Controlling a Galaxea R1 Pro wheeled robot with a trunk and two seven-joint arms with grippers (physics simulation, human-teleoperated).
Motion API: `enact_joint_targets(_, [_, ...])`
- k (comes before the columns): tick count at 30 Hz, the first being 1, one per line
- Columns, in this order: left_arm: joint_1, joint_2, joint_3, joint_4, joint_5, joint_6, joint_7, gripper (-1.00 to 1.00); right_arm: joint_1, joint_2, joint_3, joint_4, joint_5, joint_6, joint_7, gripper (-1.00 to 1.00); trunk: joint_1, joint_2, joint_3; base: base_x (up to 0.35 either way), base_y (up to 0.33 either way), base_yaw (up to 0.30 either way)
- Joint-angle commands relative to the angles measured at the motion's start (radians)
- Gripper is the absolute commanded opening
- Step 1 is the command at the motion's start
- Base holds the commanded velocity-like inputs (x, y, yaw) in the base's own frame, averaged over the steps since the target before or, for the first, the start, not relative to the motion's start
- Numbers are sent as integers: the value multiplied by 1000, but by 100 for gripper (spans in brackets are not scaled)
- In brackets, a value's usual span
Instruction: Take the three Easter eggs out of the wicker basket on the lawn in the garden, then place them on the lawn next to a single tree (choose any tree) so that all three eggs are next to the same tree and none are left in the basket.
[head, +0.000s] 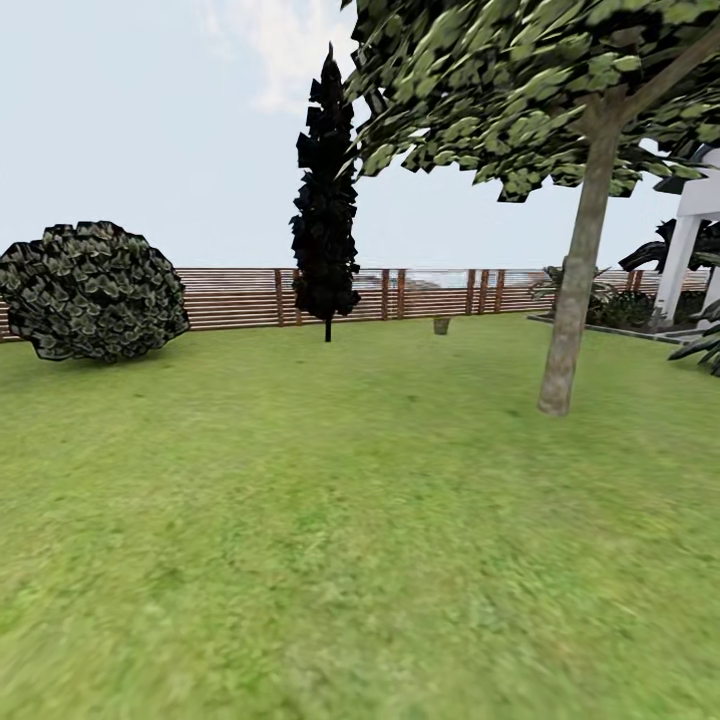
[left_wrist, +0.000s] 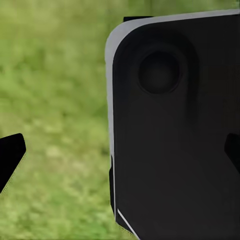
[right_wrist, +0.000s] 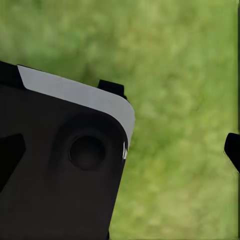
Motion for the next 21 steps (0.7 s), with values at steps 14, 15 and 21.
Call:
enact_joint_targets(14, [1,0,-1,-1,-1,-1,1,100,-2,0,4,4,4,-7,0,100,1,0,-1,332,0,0])
enact_joint_targets(15, [1,0,-1,-2,-1,-1,1,100,-2,0,5,4,4,-7,0,100,1,0,-1,332,0,0])
enact_joint_targets(21, [1,0,-2,-2,-1,-1,1,100,-2,0,6,4,3,-7,0,100,1,0,-1,332,0,0])
